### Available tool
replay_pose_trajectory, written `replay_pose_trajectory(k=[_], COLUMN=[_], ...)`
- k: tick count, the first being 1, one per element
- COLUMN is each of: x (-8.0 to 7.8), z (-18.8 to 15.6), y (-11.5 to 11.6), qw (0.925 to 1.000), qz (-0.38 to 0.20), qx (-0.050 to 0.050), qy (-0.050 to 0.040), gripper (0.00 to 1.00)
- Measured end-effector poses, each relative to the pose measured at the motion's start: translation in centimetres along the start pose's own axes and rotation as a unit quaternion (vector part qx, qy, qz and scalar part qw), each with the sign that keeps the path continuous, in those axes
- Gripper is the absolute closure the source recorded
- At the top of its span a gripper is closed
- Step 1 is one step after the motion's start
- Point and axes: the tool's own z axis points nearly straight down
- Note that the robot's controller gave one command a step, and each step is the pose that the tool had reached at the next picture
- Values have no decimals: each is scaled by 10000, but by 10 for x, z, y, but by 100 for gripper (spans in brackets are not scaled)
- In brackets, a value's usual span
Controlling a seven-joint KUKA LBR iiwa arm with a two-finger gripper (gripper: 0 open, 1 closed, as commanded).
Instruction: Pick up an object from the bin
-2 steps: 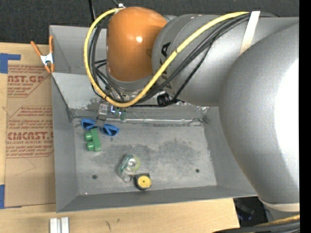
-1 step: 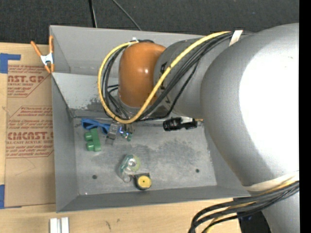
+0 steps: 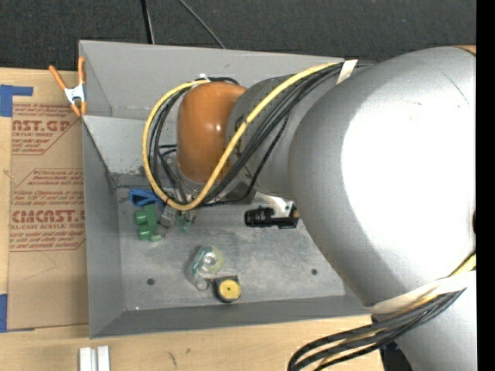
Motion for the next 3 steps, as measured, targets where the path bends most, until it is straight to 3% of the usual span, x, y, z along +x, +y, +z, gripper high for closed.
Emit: replay_pose_trajectory(k=[1,2,3], x=[14,14,-12], z=[44,43,33], y=[-30,-29,30], qw=[9946,9947,9847], qz=[-1035,-1032,-1740], qx=[-1,-9,-22], qy=[-1,-8,-25], gripper=[100,0,0])
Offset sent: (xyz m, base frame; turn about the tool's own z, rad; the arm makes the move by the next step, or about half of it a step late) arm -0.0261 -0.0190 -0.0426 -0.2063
